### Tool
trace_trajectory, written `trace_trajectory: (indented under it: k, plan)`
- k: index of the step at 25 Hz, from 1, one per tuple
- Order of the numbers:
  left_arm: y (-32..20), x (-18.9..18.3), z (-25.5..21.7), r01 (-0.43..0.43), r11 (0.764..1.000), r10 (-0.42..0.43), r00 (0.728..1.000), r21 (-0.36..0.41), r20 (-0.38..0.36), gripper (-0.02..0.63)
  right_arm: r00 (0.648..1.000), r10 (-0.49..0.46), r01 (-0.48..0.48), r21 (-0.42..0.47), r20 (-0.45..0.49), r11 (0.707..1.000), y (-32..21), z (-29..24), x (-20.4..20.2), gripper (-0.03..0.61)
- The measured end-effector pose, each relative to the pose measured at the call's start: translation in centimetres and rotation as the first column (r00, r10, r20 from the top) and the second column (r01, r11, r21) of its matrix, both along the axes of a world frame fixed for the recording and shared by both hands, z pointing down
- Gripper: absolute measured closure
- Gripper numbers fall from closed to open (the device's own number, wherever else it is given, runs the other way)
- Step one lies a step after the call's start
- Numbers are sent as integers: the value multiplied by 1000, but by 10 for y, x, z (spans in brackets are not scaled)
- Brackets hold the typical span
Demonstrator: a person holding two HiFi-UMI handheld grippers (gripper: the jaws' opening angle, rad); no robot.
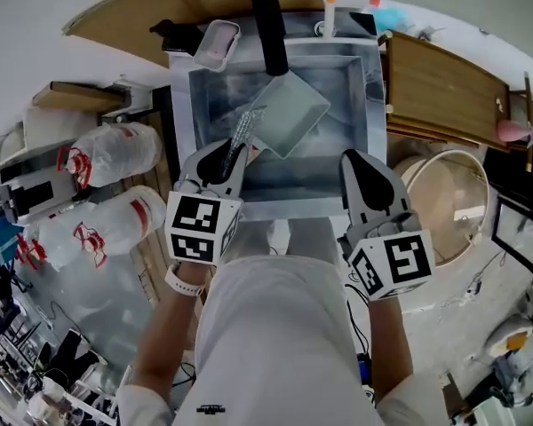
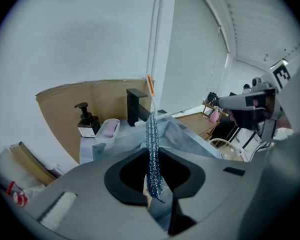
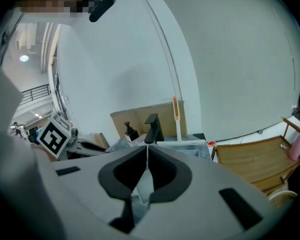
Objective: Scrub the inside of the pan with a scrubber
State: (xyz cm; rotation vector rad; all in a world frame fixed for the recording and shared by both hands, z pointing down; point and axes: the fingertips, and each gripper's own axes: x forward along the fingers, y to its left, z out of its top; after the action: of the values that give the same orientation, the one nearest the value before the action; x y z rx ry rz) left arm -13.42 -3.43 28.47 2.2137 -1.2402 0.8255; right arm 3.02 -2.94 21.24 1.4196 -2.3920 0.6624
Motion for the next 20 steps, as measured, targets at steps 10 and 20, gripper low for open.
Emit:
trace_trajectory:
  k: [10,20]
  plan:
    - [18,-24,-85,110,987,-98,989,116,-107,549,999,0,2,55,-43,999,16,-53,-1,569]
    - [39,-30,-119,135,980,-112,982,149,-153,549,991,-85,93,72,-102,993,32,-80,-4,569]
